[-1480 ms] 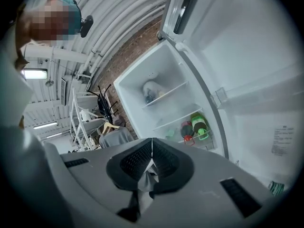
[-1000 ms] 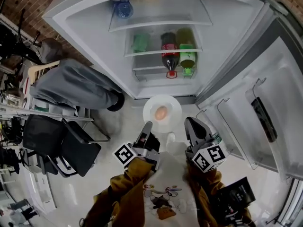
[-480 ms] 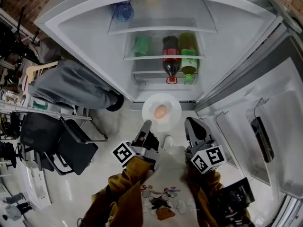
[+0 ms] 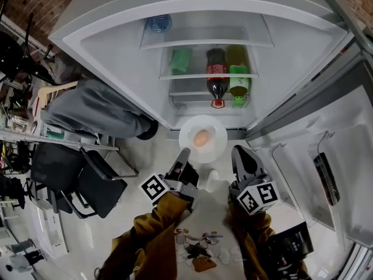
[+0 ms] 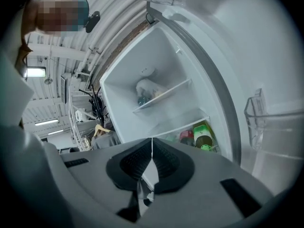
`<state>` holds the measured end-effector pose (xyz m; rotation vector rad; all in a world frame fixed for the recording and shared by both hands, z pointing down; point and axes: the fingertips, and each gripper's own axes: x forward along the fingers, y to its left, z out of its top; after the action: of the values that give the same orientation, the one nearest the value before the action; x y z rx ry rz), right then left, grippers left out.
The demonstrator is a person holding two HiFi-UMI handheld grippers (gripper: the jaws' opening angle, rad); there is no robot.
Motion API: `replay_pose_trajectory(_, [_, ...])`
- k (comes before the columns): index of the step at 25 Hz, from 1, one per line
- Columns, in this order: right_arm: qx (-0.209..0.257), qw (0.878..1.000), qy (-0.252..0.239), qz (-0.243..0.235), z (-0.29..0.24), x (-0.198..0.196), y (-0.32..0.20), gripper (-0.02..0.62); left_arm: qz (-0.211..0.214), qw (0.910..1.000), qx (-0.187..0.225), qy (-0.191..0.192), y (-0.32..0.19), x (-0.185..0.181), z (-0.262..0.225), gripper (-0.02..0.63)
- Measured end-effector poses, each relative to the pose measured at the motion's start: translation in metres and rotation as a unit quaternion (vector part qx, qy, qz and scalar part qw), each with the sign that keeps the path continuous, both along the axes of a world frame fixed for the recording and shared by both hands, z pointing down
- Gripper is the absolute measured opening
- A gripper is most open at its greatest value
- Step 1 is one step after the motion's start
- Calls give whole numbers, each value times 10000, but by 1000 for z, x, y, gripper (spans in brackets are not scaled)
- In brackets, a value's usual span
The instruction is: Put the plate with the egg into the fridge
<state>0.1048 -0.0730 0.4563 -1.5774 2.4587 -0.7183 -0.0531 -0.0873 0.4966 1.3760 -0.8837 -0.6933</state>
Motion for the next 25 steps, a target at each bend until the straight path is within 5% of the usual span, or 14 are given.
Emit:
replay_pose_trajectory(18, [-336,9986,-77,396,15,-12,-35,8,-141,9998,103,70,-43,-20,3,18])
replay_pose_trajectory(25, [-298,9990,-80,323,11,-18,-41,8,-238,9994,74,-247,-55,-23,9,18])
